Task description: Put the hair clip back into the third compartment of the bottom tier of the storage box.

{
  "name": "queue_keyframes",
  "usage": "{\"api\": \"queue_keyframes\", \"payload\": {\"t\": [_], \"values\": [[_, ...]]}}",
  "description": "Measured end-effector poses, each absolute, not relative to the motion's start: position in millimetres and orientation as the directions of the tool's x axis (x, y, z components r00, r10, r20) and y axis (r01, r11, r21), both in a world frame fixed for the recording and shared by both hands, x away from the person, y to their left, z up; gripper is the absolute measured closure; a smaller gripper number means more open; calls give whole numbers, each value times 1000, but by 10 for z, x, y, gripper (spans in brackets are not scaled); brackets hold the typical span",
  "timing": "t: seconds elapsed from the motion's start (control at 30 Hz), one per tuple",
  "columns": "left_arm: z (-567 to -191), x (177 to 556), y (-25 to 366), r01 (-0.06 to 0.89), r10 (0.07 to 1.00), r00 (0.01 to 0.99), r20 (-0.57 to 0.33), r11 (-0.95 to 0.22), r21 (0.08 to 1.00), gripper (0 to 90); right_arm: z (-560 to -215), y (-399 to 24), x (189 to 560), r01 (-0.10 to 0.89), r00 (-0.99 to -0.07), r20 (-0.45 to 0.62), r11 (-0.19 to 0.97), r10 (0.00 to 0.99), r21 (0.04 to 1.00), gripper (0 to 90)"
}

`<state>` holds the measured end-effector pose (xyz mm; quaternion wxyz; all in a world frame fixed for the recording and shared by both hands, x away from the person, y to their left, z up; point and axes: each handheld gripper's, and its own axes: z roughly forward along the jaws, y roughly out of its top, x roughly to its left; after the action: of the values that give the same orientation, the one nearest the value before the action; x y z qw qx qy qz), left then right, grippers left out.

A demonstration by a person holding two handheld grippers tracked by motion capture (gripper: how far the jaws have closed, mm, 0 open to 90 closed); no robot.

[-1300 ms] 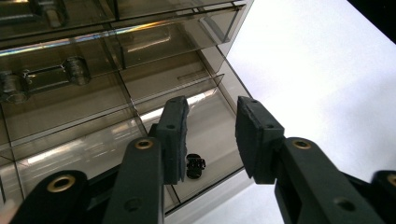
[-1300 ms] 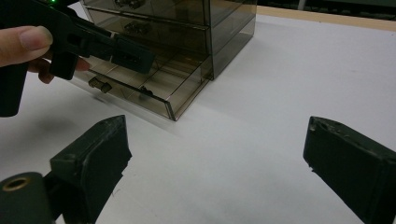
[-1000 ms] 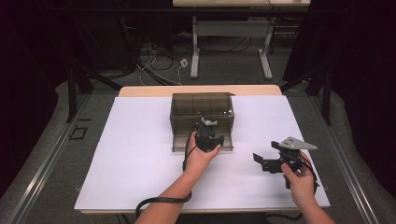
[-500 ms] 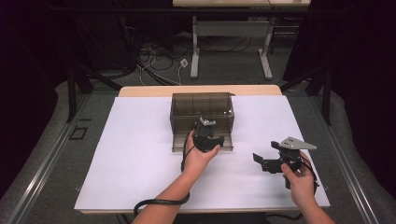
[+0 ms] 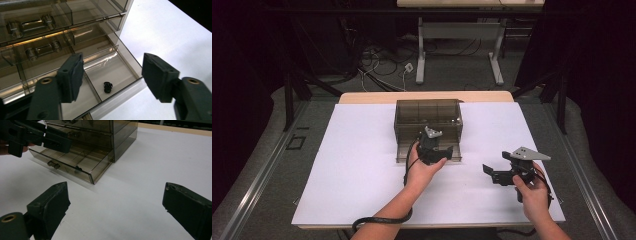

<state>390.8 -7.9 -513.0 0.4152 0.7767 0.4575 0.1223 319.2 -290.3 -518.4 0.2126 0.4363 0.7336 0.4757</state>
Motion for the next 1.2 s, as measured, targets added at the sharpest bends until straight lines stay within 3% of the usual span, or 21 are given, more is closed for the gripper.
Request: {"api": "queue_keyframes", "payload": {"t": [0.23,0.87,1.0,1.2], "values": [[-5126,3872,-35,593,803,567,-185,-241,769,255,-5184,-2900,3190,440,-529,107,164,842,883,62],[-4992,3690,119,527,771,618,-155,-260,809,249,-5182,-2895,3186,442,-529,107,166,842,882,62],[-4998,3667,137,528,762,627,-165,-260,809,171,-5182,-2900,3190,437,-529,105,164,842,884,62],[-5009,3620,172,518,753,639,-158,-270,811,133,-5183,-2902,3190,436,-531,104,165,841,885,62]]}}
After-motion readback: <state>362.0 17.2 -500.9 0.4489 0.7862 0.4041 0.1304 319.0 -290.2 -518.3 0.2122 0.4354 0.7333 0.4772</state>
